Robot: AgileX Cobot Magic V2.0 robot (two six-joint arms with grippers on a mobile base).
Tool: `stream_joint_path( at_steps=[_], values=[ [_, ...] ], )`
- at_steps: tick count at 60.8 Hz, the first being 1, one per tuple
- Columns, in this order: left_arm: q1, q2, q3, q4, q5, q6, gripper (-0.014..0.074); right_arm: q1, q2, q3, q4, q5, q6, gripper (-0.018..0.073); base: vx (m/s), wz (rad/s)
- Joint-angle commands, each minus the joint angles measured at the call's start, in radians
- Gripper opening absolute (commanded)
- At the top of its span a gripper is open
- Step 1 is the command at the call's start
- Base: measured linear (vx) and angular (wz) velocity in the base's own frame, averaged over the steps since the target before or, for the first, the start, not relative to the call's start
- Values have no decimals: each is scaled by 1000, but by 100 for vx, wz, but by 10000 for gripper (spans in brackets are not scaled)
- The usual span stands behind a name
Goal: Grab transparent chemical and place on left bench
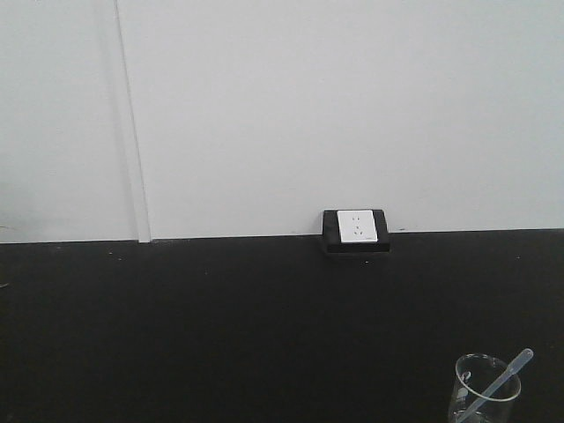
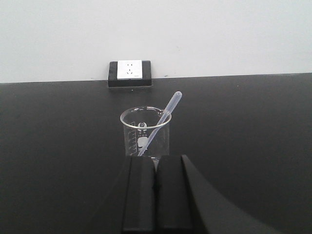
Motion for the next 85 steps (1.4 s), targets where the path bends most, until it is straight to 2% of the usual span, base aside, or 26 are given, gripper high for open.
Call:
stream_joint_path(
  at_steps=[1, 54, 66, 73, 85],
  values=[
    [-2, -19, 16, -1, -78, -8, -3, -5, -3, 5, -6, -83, -6, -4, 0, 0],
    [-2, -19, 16, -1, -78, -8, -3, -5, -3, 5, -6, -94, -9, -4, 0, 0],
    [-2, -19, 16, -1, -78, -8, -3, -5, -2, 1, 25, -256, 50, -4, 0, 0],
    [-2, -19, 16, -1, -78, -8, -3, -5, 24, -56, 45, -255, 83, -3, 0, 0],
    [-2, -19, 16, -1, -78, -8, -3, -5, 201, -246, 12, -138, 21, -3, 0, 0]
  ],
)
